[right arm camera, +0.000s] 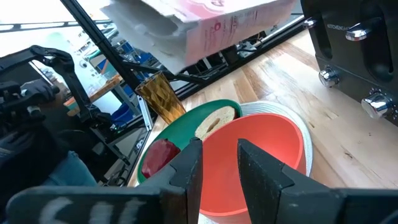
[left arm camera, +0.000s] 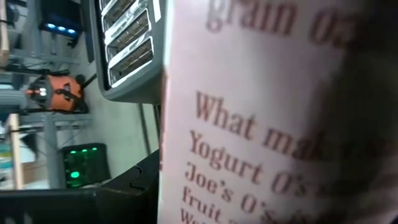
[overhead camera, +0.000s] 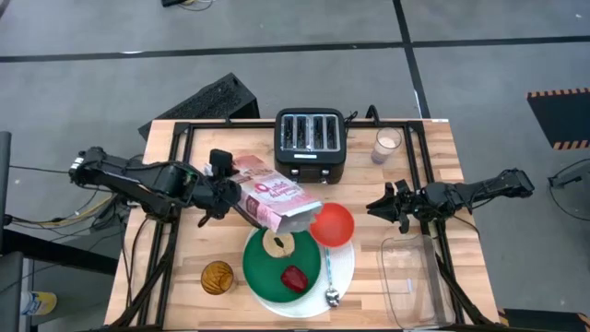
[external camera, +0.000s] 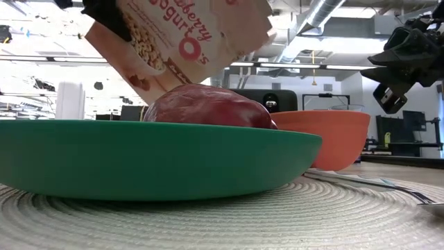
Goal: Arrange a breakfast setting
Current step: Pour the cereal from the cereal box into the orange bowl
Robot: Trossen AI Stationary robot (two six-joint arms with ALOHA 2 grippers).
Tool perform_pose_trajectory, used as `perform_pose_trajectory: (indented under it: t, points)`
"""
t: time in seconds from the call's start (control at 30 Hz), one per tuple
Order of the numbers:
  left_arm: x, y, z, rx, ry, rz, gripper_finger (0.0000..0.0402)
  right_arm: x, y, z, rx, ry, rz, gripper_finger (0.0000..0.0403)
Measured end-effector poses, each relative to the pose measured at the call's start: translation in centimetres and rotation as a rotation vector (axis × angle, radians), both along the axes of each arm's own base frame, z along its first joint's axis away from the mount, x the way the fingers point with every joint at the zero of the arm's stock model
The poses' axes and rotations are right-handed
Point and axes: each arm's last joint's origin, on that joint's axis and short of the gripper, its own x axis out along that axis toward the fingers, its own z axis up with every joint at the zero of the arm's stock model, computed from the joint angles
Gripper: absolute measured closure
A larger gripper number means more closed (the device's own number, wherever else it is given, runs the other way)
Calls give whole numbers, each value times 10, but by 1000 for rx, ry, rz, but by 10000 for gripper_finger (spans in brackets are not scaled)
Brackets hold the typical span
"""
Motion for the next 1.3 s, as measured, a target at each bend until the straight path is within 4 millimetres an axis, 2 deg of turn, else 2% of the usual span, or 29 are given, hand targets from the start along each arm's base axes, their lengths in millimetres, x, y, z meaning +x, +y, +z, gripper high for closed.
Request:
perform_pose_trajectory:
  t: [0.27,0.5,1.03,1.3]
  points:
    - [22,-5,-19,91,74,20,205,0,0,0,0,0,0,280]
    - [40,-10,-32,91,76,34,205,0,0,0,0,0,0,280]
    - [83,-20,-41,210,202,30,205,0,0,0,0,0,0,280]
    - [85,-20,-37,253,190,42,205,0,0,0,0,0,0,280]
